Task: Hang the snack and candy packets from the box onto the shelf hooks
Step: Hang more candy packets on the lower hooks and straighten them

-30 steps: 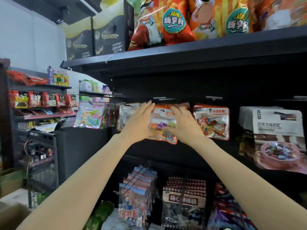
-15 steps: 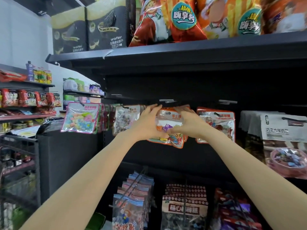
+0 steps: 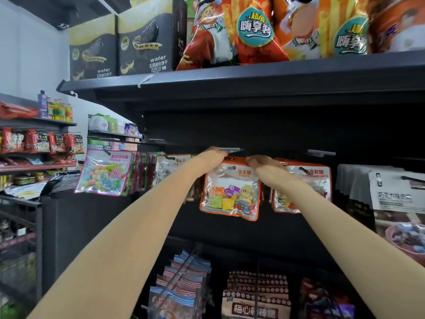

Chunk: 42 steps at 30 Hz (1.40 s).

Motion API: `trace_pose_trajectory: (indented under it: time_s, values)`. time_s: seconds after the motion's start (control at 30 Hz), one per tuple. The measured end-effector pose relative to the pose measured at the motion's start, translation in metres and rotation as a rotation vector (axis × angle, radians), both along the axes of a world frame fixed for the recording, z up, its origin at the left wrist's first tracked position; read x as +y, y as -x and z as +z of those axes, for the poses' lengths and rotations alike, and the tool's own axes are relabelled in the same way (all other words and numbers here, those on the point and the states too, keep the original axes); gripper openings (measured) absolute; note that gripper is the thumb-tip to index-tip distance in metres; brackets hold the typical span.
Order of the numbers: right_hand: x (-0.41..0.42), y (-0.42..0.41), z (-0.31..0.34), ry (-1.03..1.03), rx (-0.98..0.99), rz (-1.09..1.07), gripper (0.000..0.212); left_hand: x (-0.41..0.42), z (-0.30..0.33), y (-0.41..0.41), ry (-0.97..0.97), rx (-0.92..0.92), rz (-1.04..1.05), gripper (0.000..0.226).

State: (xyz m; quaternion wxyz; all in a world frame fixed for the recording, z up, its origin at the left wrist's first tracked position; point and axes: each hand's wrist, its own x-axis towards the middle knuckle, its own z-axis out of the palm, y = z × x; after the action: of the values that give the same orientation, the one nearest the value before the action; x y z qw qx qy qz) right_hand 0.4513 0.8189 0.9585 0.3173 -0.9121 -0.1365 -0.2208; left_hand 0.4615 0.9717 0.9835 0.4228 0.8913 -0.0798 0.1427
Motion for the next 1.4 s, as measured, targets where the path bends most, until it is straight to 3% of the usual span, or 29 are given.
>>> trace_pose_trajectory:
  time_s: [0.17,0.3,0.4,0.5,0.6,0.7,0.87,0.93,1.03,1.1,1.23,1.4]
  values:
    - [-0.001,-0.008,0.000,0.060,-0.001,-0.044,0.047,0.000,-0.001,-0.010,-0.052,0.033,0.045,0.034]
    - [-0.001,-0.003,0.000,0.161,-0.030,-0.049,0.042,0.001,-0.003,-0.009,-0.170,-0.018,0.043,0.030]
    - [0.000,-0.001,0.000,0.147,-0.035,-0.041,0.041,0.002,-0.006,-0.009,-0.145,-0.092,0.062,0.033]
    - [0.001,0.003,-0.001,0.131,-0.081,-0.025,0.040,0.002,-0.010,-0.011,-0.304,-0.230,0.124,0.027]
    - [0.003,0.010,-0.003,0.004,-0.251,0.027,0.034,0.004,-0.017,-0.003,-0.271,-0.490,0.111,0.019]
    - [0.008,0.015,-0.008,0.124,-0.363,0.009,0.024,0.007,-0.028,0.011,-0.316,-0.682,0.169,0.022]
    - [0.019,0.026,-0.023,0.295,-0.491,-0.068,0.029,0.021,-0.043,0.031,-0.576,-0.750,0.150,0.037]
    - [0.025,0.035,-0.033,0.261,-0.549,-0.113,0.033,0.031,-0.051,0.039,-0.574,-0.801,0.117,0.039]
    - [0.040,0.055,-0.053,0.146,-0.666,-0.153,0.020,0.053,-0.065,0.050,-0.554,-0.901,0.105,0.032]
    - [0.055,0.065,-0.066,0.093,-0.639,-0.130,0.015,0.073,-0.076,0.054,-0.525,-0.939,0.118,0.027]
    - [0.088,0.073,-0.078,0.055,-0.484,-0.043,0.016,0.111,-0.093,0.058,-0.422,-0.877,0.211,0.022]
    - [0.126,0.073,-0.066,0.145,-0.479,0.025,0.027,0.147,-0.090,0.049,-0.251,-0.613,0.263,0.047]
